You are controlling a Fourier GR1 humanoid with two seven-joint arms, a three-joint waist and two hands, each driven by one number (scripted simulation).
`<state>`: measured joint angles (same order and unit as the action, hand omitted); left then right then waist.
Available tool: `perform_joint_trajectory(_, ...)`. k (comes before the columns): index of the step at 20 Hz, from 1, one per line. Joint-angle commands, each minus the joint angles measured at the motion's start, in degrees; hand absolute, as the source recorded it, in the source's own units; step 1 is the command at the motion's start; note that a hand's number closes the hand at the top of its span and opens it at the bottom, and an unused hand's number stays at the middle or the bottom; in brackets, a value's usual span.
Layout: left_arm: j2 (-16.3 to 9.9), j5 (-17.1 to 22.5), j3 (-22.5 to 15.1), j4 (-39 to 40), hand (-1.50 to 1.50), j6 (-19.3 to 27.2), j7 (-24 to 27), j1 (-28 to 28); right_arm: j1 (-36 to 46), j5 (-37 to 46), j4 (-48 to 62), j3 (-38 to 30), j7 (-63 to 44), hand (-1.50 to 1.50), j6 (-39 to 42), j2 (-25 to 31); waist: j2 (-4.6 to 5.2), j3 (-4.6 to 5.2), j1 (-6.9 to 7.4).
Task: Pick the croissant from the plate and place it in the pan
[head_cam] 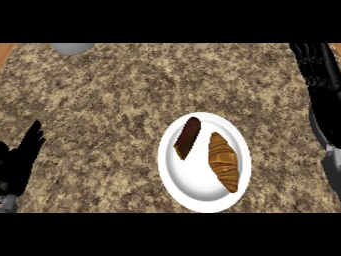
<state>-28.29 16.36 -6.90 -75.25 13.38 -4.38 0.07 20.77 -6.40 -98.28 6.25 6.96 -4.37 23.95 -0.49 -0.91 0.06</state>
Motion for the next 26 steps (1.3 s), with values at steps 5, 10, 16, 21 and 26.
perform_joint_trajectory(5,-1.36,-3.76,-4.86,-9.63,0.00,-4.34,1.50,-9.13,-1.30,3.51,16.37,3.17,-20.25,-1.50,-1.02,1.12,1.51,1.06,0.32)
perform_joint_trajectory(10,0.70,-3.57,-8.36,-11.16,0.00,-6.83,1.01,-9.47,-2.97,26.82,21.45,10.46,-28.21,1.50,-9.26,8.32,0.90,1.09,0.37)
perform_joint_trajectory(16,4.56,-7.93,-10.58,-13.26,0.00,-4.11,-2.97,-10.68,-7.59,32.28,13.06,14.97,-37.99,-1.50,-10.46,1.55,0.37,0.94,-0.35)
perform_joint_trajectory(21,4.20,-6.37,-10.14,-14.25,0.00,-4.91,-4.94,-9.67,-4.45,37.13,10.81,22.28,-51.07,-1.50,2.21,5.15,0.28,1.04,0.00)
perform_joint_trajectory(26,4.07,-6.10,-9.04,-12.94,0.00,-6.54,-4.65,-12.54,8.09,33.12,12.21,23.72,-65.65,-1.50,19.96,2.95,0.58,1.08,0.89)
